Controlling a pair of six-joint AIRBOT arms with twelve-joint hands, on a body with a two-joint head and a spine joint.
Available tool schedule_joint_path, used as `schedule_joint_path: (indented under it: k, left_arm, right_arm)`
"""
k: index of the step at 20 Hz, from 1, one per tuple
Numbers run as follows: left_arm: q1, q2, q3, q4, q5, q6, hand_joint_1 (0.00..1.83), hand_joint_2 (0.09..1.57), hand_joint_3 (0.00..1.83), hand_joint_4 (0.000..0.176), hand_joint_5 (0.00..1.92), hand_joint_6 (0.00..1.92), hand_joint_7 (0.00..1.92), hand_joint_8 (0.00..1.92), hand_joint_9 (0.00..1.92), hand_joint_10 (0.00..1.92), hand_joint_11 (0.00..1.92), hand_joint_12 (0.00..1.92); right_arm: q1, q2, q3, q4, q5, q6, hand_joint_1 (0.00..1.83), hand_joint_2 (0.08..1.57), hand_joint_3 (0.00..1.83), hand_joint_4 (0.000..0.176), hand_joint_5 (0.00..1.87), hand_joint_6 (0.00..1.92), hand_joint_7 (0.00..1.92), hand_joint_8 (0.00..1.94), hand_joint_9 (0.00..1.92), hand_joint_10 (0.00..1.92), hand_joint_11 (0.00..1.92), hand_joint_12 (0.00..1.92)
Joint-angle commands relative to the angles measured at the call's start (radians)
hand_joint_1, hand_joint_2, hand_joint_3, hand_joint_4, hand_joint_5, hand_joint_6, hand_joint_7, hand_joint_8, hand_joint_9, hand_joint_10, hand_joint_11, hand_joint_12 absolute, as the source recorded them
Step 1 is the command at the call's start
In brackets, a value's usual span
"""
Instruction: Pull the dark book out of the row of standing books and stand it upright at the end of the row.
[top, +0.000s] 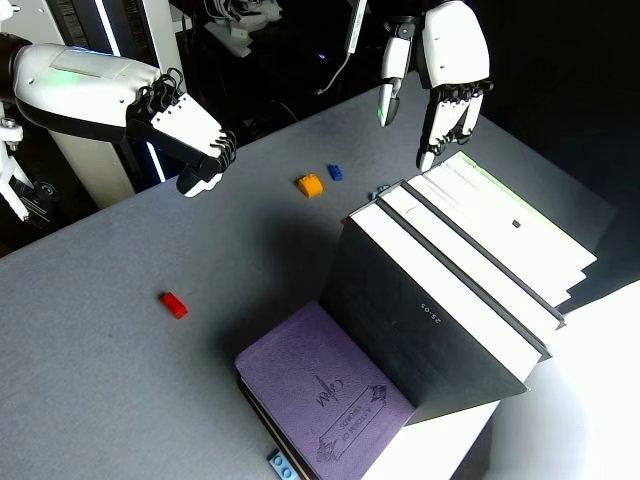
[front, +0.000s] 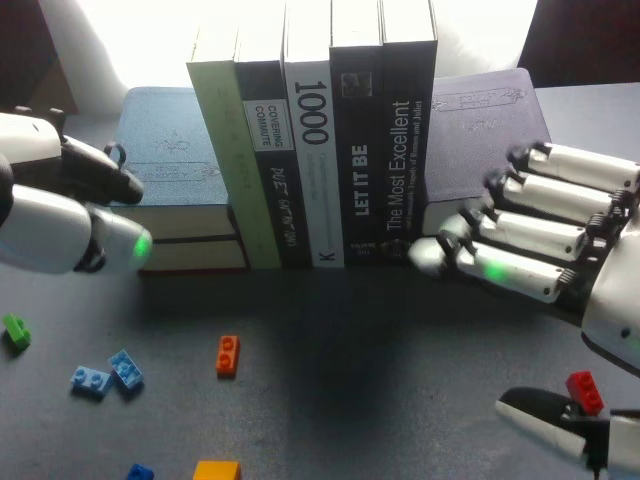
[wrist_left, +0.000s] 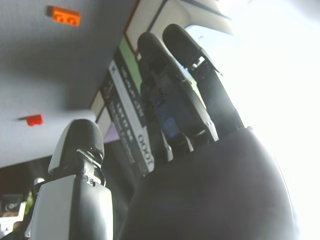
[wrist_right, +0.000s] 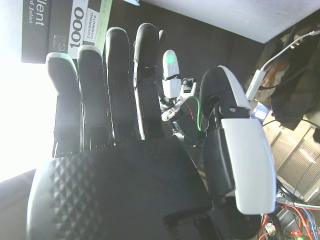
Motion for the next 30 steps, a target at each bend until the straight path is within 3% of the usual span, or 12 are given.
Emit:
schedule_joint_path:
  k: [1, 4, 6, 8, 10, 13, 15, 18, 22, 26, 29, 30]
  left_arm:
    - [-0.009, 0.003, -0.003, 0.028, -0.07, 0.0, 0.17, 1.26, 0.01, 0.005, 0.3, 0.0, 0.34, 0.0, 0.4, 0.01, 0.42, 0.12]
    - [-0.009, 0.004, -0.003, 0.028, -0.07, 0.0, 0.04, 1.28, 0.0, 0.03, 0.31, 0.0, 0.34, 0.0, 0.39, 0.0, 0.44, 0.06]
    - [-0.009, 0.004, -0.001, 0.028, -0.068, 0.0, 0.16, 1.28, 0.0, 0.006, 0.29, 0.0, 0.33, 0.0, 0.37, 0.01, 0.45, 0.04]
    - [-0.009, 0.004, -0.001, 0.028, -0.068, 0.0, 0.09, 1.28, 0.0, 0.024, 0.32, 0.01, 0.35, 0.01, 0.39, 0.01, 0.46, 0.04]
    - [-0.009, 0.004, -0.001, 0.028, -0.068, 0.0, 0.15, 1.28, 0.0, 0.022, 0.32, 0.0, 0.35, 0.0, 0.39, 0.0, 0.46, 0.03]
    - [-0.009, 0.004, -0.004, 0.028, -0.068, 0.0, 0.21, 1.27, 0.0, 0.007, 0.31, 0.0, 0.35, 0.0, 0.38, 0.0, 0.46, 0.03]
    - [-0.009, 0.004, -0.003, 0.028, -0.068, 0.0, 0.15, 1.28, 0.0, 0.025, 0.31, 0.0, 0.35, 0.0, 0.38, 0.0, 0.44, 0.02]
    - [-0.009, 0.004, -0.003, 0.028, -0.068, -0.002, 0.19, 1.27, 0.0, 0.037, 0.32, 0.01, 0.36, 0.01, 0.4, 0.01, 0.46, 0.02]
    - [-0.01, 0.003, -0.001, 0.028, -0.068, -0.002, 0.19, 1.29, 0.0, 0.01, 0.3, 0.0, 0.35, 0.0, 0.38, 0.0, 0.45, 0.01]
    - [-0.012, 0.003, -0.001, 0.028, -0.07, -0.002, 0.17, 1.3, 0.0, 0.008, 0.31, 0.0, 0.35, 0.0, 0.39, 0.0, 0.46, 0.01]
    - [-0.012, 0.003, -0.003, 0.028, -0.071, -0.006, 0.15, 1.29, 0.0, 0.032, 0.3, 0.0, 0.35, 0.0, 0.39, 0.0, 0.46, 0.01]
    - [-0.012, 0.003, -0.003, 0.028, -0.071, -0.006, 0.19, 1.29, 0.0, 0.025, 0.3, 0.0, 0.34, 0.0, 0.39, 0.0, 0.45, 0.01]
  right_arm:
    - [0.009, 0.008, -0.005, -0.009, 0.122, 0.002, 0.12, 1.22, 0.13, 0.0, 0.06, 0.39, 0.16, 0.04, 0.0, 0.35, 0.0, 0.71]
    - [0.017, 0.007, -0.005, -0.009, 0.124, 0.002, 0.1, 1.26, 0.05, 0.0, 0.08, 0.36, 0.16, 0.01, 0.0, 0.31, 0.0, 0.63]
    - [0.048, -0.004, -0.004, -0.007, 0.123, -0.001, 0.11, 1.27, 0.02, 0.0, 0.09, 0.3, 0.14, 0.0, 0.01, 0.26, 0.0, 0.27]
    - [0.094, -0.02, -0.003, 0.007, 0.115, -0.007, 0.07, 1.27, 0.01, 0.006, 0.07, 0.27, 0.08, 0.01, 0.0, 0.04, 0.0, 0.01]
    - [0.128, -0.032, -0.001, 0.007, 0.123, -0.008, 0.06, 1.26, 0.01, 0.03, 0.2, 0.33, 0.07, 0.0, 0.0, 0.0, 0.0, 0.0]
    - [0.147, -0.082, 0.021, 0.008, 0.129, -0.103, 0.09, 1.26, 0.0, 0.027, 0.44, 0.43, 0.11, 0.02, 0.0, 0.0, 0.0, 0.0]
    - [0.154, -0.14, 0.052, 0.084, 0.132, -0.22, 0.06, 1.26, 0.0, 0.012, 0.66, 0.44, 0.09, 0.0, 0.0, 0.0, 0.0, 0.0]
    - [0.187, -0.198, 0.118, 0.119, 0.15, -0.242, 0.02, 1.27, 0.01, 0.0, 0.67, 0.43, 0.07, 0.0, 0.0, 0.0, 0.0, 0.0]
    - [0.229, -0.248, 0.172, 0.109, 0.181, -0.244, 0.05, 1.28, 0.01, 0.0, 0.7, 0.44, 0.12, 0.02, 0.0, 0.0, 0.0, 0.0]
    - [0.258, -0.292, 0.231, 0.055, 0.247, -0.235, 0.07, 1.27, 0.0, 0.0, 0.68, 0.45, 0.14, 0.02, 0.0, 0.0, 0.0, 0.0]
    - [0.265, -0.324, 0.273, 0.009, 0.298, -0.227, 0.0, 1.27, 0.0, 0.012, 0.64, 0.44, 0.13, 0.01, 0.0, 0.0, 0.0, 0.0]
    - [0.265, -0.333, 0.283, 0.001, 0.307, -0.227, 0.01, 1.28, 0.0, 0.0, 0.68, 0.45, 0.16, 0.02, 0.0, 0.0, 0.0, 0.0]
